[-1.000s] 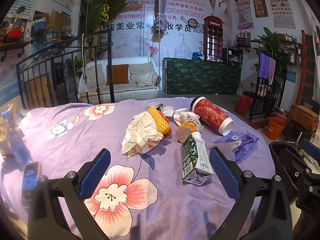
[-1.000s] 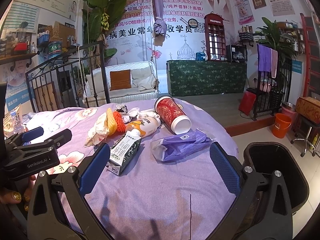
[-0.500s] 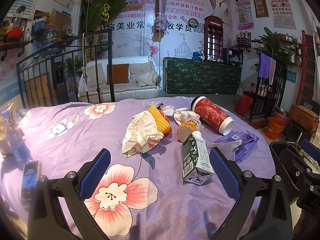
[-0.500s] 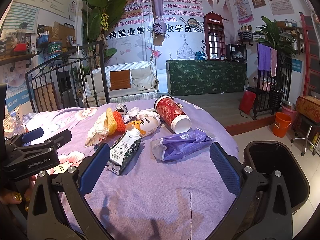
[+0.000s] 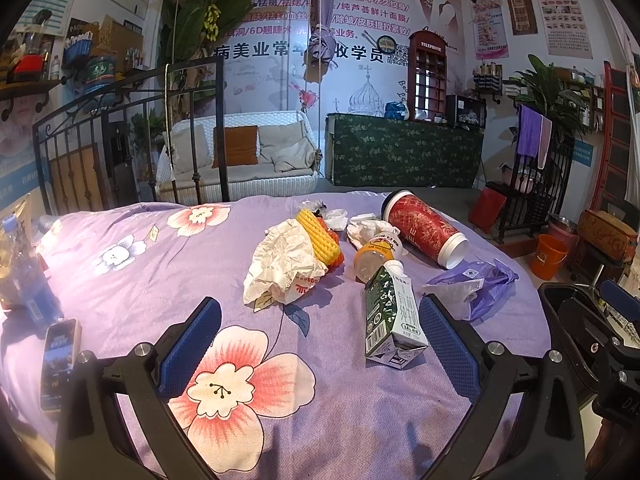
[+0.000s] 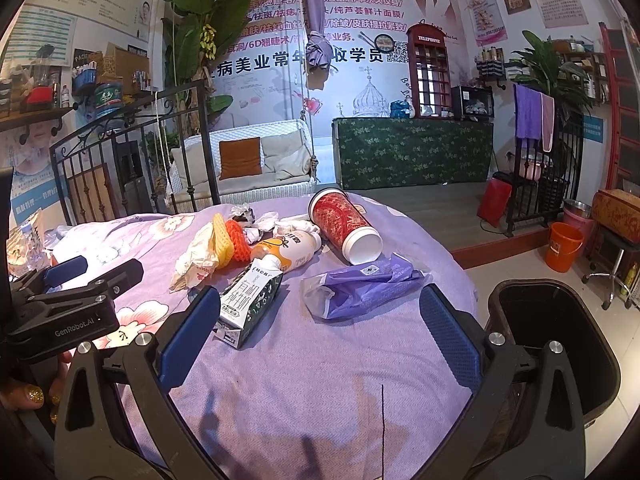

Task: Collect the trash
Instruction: 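Grasp the green milk carton with the left tool while the right tool approaches the purple wipes packet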

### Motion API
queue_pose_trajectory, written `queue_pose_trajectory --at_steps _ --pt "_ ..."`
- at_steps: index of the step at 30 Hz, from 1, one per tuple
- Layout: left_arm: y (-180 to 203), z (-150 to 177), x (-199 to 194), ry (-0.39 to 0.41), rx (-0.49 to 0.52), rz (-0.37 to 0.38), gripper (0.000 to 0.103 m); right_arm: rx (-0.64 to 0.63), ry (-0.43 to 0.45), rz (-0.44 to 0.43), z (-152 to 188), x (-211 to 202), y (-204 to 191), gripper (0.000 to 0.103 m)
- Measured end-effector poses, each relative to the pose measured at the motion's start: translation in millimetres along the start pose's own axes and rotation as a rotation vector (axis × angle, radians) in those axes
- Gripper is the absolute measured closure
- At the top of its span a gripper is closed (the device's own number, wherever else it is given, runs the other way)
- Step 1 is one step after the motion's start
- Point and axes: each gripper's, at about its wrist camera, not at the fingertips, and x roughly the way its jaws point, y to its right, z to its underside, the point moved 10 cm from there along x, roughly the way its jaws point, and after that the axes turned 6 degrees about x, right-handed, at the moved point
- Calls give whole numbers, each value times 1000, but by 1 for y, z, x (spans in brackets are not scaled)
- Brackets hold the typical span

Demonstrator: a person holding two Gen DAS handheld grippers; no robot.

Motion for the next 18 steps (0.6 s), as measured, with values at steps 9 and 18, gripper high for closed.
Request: queue_pose_trajectory --at_steps 9,18 --pt "8 46 53 -221 -6 136 6 -68 -200 -22 28 48 8 5" --pt "31 45 91 -377 -19 316 11 -150 -290 -13 39 82 22 5"
